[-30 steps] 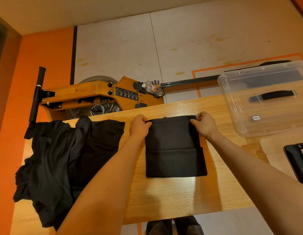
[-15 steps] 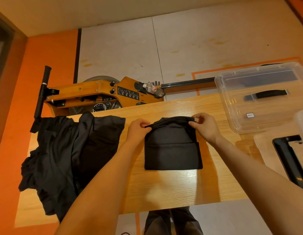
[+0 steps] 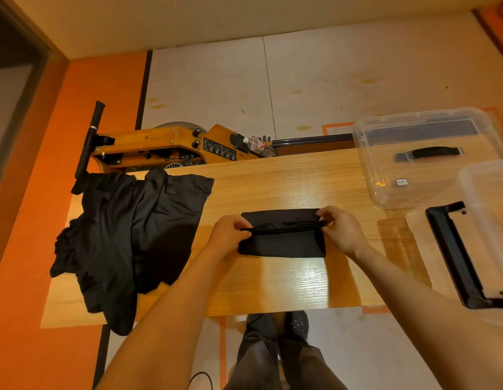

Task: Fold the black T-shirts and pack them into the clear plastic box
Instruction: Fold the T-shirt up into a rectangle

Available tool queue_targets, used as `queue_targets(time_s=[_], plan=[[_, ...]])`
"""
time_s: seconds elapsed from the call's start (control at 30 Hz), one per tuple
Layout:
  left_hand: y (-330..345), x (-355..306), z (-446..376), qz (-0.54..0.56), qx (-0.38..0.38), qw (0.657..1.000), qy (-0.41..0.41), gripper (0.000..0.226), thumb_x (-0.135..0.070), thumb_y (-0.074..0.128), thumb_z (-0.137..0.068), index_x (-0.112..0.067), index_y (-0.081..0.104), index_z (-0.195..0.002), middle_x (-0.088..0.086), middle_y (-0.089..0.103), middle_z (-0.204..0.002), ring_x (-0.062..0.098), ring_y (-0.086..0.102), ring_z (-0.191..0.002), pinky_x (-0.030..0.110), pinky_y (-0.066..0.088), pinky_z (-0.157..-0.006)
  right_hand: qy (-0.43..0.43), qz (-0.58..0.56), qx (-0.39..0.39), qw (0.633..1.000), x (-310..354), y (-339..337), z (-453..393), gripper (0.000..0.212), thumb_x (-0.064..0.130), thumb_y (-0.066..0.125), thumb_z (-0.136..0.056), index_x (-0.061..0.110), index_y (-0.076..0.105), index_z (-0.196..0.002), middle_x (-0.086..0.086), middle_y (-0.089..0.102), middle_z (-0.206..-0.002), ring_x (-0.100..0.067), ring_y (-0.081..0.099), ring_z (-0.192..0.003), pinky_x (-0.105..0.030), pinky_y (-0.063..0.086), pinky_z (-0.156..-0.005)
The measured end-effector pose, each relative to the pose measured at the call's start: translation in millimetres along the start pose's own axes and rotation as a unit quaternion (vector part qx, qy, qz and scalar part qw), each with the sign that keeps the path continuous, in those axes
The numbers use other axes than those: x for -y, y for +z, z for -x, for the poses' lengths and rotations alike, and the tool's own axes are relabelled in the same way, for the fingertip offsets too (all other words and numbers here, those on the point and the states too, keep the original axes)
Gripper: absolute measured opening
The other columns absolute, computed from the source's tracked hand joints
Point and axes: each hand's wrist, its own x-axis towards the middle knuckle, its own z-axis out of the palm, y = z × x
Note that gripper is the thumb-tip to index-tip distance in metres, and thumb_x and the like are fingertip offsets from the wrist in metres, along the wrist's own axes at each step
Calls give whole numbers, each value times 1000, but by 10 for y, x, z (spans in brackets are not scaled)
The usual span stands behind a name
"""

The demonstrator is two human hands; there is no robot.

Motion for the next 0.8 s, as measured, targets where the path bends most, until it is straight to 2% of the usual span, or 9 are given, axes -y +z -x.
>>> queue_targets(time_s=[0.13,0.2,0.4,0.5,0.53,0.6,0.67,0.73,0.8], plan=[[44,109,107,-24,11,1000,-12,16,-4,70,-84,-20,70,-85,-2,66,-84,15,61,-79,26,50,-67,-9,38,19,999,-58,74,179,44,-4,66,-80,16,64,-119,-3,64,-101,-21,57,-99,-29,45,-81],[63,143,151,-36,14,999,-12,16,-5,69,-84,-21,70,-86,-3,66,-87,14,61,-82,26,51,-70,-9,46,25,999,-81,106,245,46,-2,67,-80,17,63,-121,-3,63,-102,-20,56,-99,-27,44,-83],[128,229,230,-96,11,995,-1,17,-8,67,-85,-25,68,-88,-8,64,-94,12,59,-91,26,49,-79,-30,81,29,996,-118,185,386,44,2,67,-81,17,63,-123,-4,67,-106,-22,56,-105,-33,47,-87],[162,243,245,-155,11,988,0,19,-7,62,-86,-24,68,-94,-9,60,-95,12,57,-91,28,50,-81,-41,86,48,994,-123,190,434,43,30,75,-80,21,62,-120,2,66,-103,-18,55,-100,-32,47,-81],[176,234,249,-162,2,987,-1,16,-9,60,-87,-22,68,-93,-9,60,-94,13,58,-91,30,51,-82,-44,84,45,994,-123,190,444,45,43,73,-81,21,62,-119,3,66,-102,-16,55,-97,-32,47,-79],[210,183,267,-169,-35,985,9,15,-17,55,-89,-16,69,-86,-4,62,-90,17,60,-87,37,54,-80,-76,100,-2,992,-124,203,444,50,58,55,-88,17,65,-116,0,66,-101,-17,54,-94,-33,46,-78],[257,141,259,-208,-86,973,43,25,-25,50,-92,-12,70,-83,2,60,-90,21,58,-87,39,52,-78,-115,137,-64,982,-120,250,411,56,56,37,-92,13,67,-114,-4,64,-104,-21,55,-97,-36,46,-81],[303,92,233,-263,-133,952,85,26,-32,48,-96,-18,70,-94,2,58,-100,20,54,-96,35,46,-83,-136,165,-95,972,-70,315,350,51,46,37,-95,11,66,-118,-8,62,-117,-28,56,-108,-41,45,-89],[358,43,187,-307,-135,937,99,32,-39,44,-99,-27,59,-125,1,51,-125,20,46,-115,34,38,-95,-142,186,-93,968,9,409,276,42,35,50,-97,11,59,-130,-15,53,-137,-36,48,-127,-47,41,-100]])
